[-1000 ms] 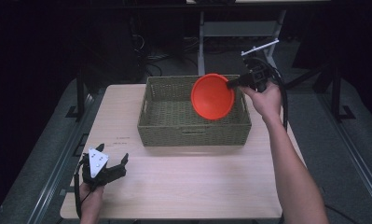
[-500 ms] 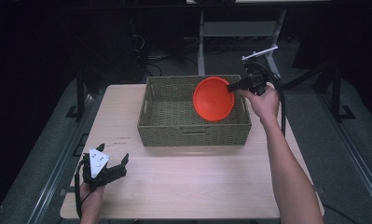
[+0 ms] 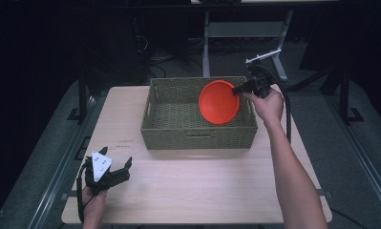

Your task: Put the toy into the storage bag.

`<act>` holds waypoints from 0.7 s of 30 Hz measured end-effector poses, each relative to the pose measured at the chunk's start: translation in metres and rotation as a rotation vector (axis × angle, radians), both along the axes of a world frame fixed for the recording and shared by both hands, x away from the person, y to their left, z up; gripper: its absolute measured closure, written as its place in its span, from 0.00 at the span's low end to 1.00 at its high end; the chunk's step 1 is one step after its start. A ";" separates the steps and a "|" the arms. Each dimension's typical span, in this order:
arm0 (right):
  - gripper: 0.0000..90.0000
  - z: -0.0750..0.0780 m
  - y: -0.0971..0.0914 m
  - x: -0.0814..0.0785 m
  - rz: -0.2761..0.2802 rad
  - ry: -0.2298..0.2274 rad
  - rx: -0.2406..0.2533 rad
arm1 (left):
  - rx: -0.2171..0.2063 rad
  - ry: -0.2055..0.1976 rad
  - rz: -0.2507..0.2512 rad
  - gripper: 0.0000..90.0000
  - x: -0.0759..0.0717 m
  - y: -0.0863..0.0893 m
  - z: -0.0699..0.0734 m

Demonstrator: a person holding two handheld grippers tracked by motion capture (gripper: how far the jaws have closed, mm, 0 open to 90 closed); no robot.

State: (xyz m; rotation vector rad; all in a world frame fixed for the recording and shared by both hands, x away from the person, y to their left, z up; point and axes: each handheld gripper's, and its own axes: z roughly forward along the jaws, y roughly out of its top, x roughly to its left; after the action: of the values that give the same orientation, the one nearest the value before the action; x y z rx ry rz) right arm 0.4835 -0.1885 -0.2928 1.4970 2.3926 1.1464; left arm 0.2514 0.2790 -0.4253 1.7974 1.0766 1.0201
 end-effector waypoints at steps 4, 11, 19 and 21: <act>0.91 -0.002 0.000 0.001 -0.004 0.007 0.000 | 0.006 0.006 0.002 0.14 0.000 0.001 0.000; 0.91 -0.012 0.001 0.003 -0.016 0.022 -0.001 | -0.001 0.002 0.001 0.14 0.000 0.000 0.000; 0.91 -0.022 0.002 0.006 -0.016 0.040 -0.006 | 0.003 0.002 0.000 0.14 0.000 0.000 0.000; 0.91 -0.023 0.003 0.006 -0.014 0.046 -0.009 | 0.003 0.003 0.000 0.14 0.000 0.000 0.000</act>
State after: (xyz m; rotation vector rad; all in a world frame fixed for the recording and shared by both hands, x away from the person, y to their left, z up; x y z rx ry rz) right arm 0.4898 -0.1856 -0.3161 1.5523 2.4091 1.1088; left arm 0.2514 0.2790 -0.4253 1.8022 1.0768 1.0199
